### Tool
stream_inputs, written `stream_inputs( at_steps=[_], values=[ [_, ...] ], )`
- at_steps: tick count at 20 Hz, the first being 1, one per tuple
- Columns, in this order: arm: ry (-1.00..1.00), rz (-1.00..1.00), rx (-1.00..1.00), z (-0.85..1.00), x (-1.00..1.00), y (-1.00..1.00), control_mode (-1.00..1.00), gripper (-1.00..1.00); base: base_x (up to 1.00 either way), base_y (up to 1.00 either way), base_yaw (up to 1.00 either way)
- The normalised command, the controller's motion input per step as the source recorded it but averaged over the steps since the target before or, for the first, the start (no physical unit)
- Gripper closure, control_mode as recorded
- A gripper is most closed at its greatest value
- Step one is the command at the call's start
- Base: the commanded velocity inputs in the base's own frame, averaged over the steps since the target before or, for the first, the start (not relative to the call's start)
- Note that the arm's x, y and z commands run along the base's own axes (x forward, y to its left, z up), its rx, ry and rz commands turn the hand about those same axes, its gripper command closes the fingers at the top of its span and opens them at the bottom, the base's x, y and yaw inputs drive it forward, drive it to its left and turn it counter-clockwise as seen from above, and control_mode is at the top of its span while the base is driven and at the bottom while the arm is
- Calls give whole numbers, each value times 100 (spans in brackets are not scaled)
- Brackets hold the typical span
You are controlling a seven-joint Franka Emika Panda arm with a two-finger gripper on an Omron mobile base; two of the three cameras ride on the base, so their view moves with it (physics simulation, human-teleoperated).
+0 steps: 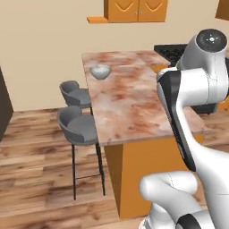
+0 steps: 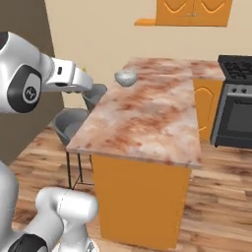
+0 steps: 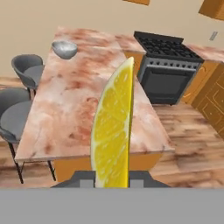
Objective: There is a bowl on the dining counter. Grab a lemon wedge from the fridge and place it in the bowl. Then get the liquor bottle and glass cup from the cabinet and place them next to the bowl.
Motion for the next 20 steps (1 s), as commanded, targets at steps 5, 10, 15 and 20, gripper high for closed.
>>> stream_inputs(
  at_steps=[5, 10, 15, 20],
  values=[
    [0, 0, 0, 0, 0, 0, 100, 100, 54, 78, -44],
    [0, 0, 0, 0, 0, 0, 100, 100, 9, 98, -36],
    [0, 0, 0, 0, 0, 0, 100, 100, 0, 100, -32],
    [0, 0, 0, 0, 0, 0, 100, 100, 5, 100, -33]
  ],
)
